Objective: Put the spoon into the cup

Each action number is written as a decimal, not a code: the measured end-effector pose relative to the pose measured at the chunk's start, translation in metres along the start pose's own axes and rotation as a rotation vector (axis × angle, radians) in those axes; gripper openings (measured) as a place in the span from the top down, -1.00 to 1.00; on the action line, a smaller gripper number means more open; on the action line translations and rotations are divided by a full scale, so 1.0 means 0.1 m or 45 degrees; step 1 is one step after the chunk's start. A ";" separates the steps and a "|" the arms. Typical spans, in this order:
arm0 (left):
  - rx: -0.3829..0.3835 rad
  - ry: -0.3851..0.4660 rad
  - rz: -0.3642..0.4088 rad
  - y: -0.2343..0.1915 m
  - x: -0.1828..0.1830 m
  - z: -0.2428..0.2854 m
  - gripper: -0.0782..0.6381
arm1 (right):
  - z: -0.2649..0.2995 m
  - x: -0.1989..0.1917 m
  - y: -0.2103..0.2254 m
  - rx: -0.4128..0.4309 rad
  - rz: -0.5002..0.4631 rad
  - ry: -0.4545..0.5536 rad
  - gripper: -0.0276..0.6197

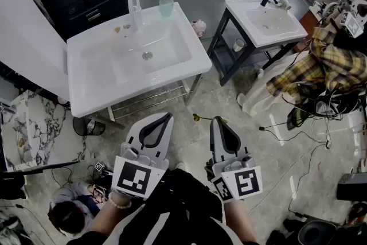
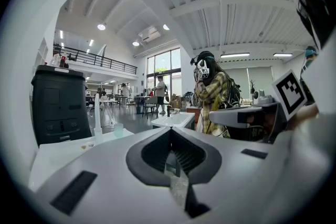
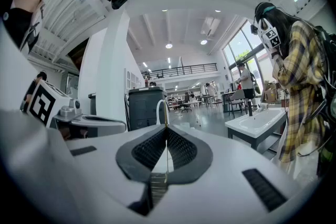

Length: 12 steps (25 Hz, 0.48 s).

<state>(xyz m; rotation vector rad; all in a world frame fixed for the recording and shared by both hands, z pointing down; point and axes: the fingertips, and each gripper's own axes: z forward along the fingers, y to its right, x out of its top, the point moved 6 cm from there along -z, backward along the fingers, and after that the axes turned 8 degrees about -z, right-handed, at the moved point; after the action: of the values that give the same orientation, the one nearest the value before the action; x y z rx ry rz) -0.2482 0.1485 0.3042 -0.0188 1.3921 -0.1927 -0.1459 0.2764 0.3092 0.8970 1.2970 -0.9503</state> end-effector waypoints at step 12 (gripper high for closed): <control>-0.015 0.000 -0.004 0.03 -0.02 0.07 0.79 | 0.02 -0.02 0.04 0.003 -0.011 -0.008 0.90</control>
<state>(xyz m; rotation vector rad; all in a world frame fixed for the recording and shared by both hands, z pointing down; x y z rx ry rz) -0.2412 0.1510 0.3068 -0.0303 1.3930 -0.1870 -0.1415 0.2762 0.3116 0.8901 1.2956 -0.9611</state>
